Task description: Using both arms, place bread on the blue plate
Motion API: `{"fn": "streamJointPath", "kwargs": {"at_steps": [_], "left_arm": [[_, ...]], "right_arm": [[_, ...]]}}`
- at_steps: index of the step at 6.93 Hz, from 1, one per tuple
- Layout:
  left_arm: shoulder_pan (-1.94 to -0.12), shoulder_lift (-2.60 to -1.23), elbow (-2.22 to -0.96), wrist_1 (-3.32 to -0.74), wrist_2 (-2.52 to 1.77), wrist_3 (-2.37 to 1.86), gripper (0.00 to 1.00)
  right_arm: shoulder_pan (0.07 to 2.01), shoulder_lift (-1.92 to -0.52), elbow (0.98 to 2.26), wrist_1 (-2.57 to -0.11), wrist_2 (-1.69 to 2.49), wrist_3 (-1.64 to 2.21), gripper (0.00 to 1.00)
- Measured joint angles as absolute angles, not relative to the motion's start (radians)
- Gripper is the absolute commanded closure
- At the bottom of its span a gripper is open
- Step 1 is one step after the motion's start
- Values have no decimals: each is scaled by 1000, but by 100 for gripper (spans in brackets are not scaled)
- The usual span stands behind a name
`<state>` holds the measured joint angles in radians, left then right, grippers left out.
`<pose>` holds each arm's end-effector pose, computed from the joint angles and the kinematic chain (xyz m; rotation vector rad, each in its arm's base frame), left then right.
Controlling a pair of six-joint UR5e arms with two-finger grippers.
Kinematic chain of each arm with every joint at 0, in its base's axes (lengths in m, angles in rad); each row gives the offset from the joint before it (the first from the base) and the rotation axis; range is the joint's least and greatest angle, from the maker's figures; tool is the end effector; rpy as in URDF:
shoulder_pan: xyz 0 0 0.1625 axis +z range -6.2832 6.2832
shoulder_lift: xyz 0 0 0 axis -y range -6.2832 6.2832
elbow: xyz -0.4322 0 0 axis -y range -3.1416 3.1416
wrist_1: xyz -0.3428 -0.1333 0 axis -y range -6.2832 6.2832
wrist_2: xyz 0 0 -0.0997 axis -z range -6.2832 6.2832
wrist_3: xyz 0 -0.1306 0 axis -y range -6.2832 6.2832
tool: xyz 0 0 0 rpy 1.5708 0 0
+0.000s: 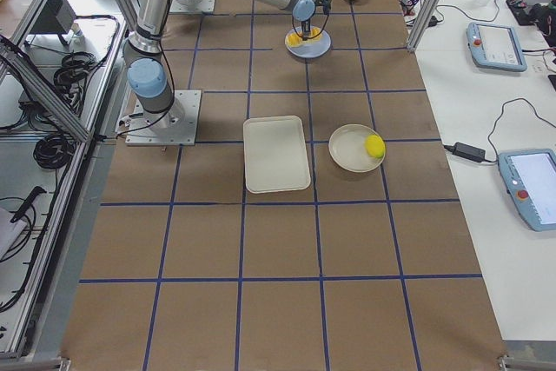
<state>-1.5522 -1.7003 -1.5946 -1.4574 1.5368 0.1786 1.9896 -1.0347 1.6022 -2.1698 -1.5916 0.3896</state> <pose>-0.1286 -0.4915 0.4043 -0.2470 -3.0935 -0.0564 0.3688 -0.5075 0.2224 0.0453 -3.1340 0.0582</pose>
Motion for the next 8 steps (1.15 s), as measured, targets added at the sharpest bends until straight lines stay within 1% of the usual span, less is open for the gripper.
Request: {"fn": "streamJointPath", "kwargs": {"at_steps": [2,5,6,8], "left_arm": [[-1574,-1716,-1549,-1511,1535,119,0],[-1594,-1684,-1549,-1545,1537,97,0],[-1595,-1677,-1549,-1546,1539,99,0],[-1595,-1669,-1548,-1550,1543,102,0]], "right_arm": [[1992,-1031,1602,-2184,-1579,435,0],[1988,-1032,1599,-2194,-1578,450,0],[1978,-1048,1592,-2199,-1582,432,0],[1917,-1124,1548,-2188,-1611,361,0]]}}
